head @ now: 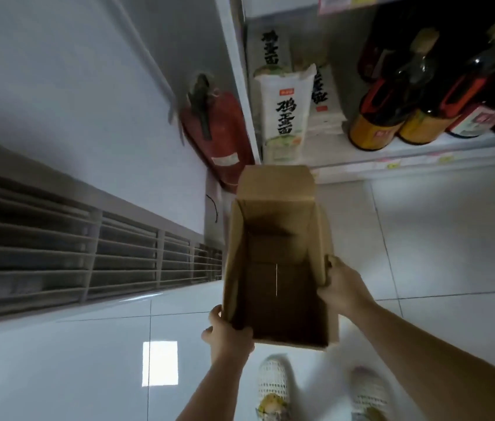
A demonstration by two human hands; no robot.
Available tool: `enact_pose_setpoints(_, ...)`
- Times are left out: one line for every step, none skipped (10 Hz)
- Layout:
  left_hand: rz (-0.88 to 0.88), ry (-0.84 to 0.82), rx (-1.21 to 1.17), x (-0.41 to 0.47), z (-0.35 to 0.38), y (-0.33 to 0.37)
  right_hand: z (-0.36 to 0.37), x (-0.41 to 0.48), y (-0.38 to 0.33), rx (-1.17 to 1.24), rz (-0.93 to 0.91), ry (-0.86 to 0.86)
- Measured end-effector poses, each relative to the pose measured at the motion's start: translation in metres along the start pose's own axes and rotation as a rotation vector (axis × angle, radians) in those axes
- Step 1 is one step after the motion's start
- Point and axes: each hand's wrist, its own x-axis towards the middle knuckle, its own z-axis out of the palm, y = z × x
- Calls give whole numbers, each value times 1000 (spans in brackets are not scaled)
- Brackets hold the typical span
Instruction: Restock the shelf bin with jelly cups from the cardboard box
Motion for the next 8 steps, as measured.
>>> enact_pose_setpoints(-22,27,-68,45,35,-15,27,48,5,-71,-97,40)
enact_pose_setpoints(-38,28,-142,89,59,-21,47,89,12,-106,-171,55)
enact_pose_setpoints(-48,-4,-213,120,71,-25,60,117,20,-108,-198,58)
enact_pose_setpoints(-38,-78,-204,138,80,-33,69,132,25,-114,-204,50)
enact_pose_setpoints(-51,-149,-197,150,82,-31,70,142,22,-117,-216,0)
enact_pose_setpoints(-88,-203,-86,149,73,-23,64,140,18,-147,-221,-61)
enact_pose_setpoints(-77,-182,139,129,58,-9,48,119,14,-146,-208,-106)
enact_pose_setpoints(86,-148,217,88,40,10,23,83,4,-83,-182,-179)
